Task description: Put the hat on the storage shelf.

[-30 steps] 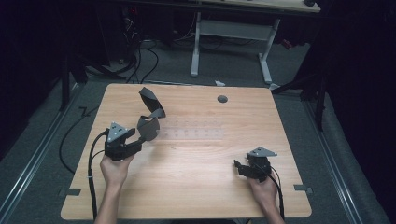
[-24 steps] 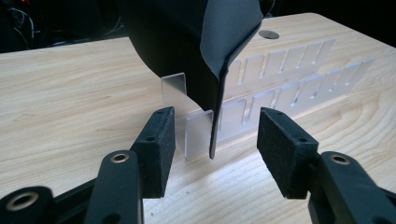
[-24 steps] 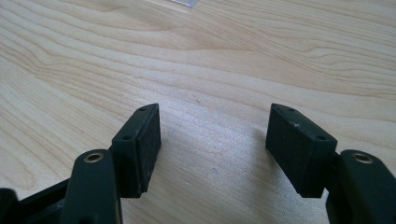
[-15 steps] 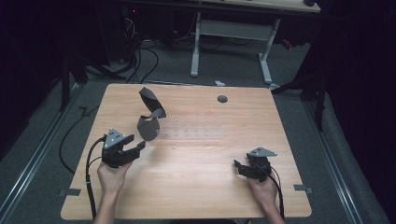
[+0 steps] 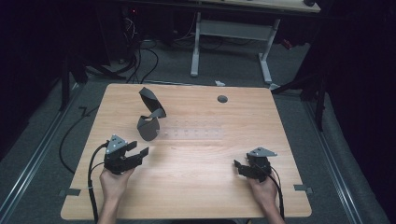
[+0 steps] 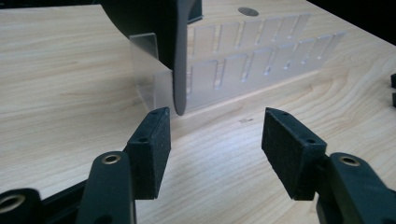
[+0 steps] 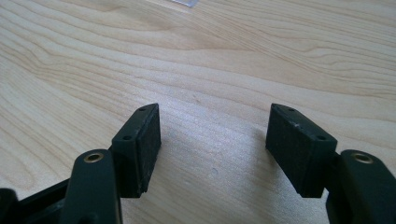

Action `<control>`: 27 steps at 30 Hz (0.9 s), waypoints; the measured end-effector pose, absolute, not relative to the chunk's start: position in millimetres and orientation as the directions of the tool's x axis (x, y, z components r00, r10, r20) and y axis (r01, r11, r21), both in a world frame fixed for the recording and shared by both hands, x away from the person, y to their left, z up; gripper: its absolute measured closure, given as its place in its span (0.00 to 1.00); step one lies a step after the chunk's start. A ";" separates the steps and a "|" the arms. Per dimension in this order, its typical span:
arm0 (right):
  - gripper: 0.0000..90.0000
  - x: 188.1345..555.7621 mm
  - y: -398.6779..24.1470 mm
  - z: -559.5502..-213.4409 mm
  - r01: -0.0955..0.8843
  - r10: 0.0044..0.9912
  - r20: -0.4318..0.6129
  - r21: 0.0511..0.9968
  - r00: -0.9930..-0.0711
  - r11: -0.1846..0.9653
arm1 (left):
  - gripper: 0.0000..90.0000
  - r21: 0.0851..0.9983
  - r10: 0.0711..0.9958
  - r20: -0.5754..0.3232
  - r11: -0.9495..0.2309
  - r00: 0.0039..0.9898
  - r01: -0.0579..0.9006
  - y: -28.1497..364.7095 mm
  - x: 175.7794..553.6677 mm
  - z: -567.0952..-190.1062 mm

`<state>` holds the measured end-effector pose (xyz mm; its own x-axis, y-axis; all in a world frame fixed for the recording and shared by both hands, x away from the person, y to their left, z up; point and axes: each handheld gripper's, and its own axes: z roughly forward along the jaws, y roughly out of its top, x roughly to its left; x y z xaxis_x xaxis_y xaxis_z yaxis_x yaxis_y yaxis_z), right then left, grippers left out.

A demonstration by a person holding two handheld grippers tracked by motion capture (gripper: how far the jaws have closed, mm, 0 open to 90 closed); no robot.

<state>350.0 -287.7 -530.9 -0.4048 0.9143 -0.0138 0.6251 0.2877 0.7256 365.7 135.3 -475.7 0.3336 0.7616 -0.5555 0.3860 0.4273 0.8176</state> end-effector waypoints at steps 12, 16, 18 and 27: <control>0.40 349.9 -287.7 -530.8 0.625 0.914 -0.015 0.725 -0.406 0.289 | 0.45 0.829 0.776 -0.520 0.359 0.357 0.428 116.6 354.3 -493.0; 0.40 349.9 -287.7 -530.8 0.624 0.914 -0.015 0.725 -0.406 0.289 | 0.45 0.832 0.782 -0.506 0.330 0.364 0.446 108.2 352.1 -500.8; 0.40 349.9 -287.8 -530.8 0.624 0.914 -0.015 0.725 -0.406 0.290 | 0.44 0.830 0.785 -0.502 0.321 0.362 0.456 104.6 351.7 -505.3; 0.40 349.8 -287.8 -530.8 0.625 0.914 -0.015 0.725 -0.406 0.290 | 0.43 0.840 0.824 -0.455 0.272 0.336 0.470 95.0 353.7 -525.5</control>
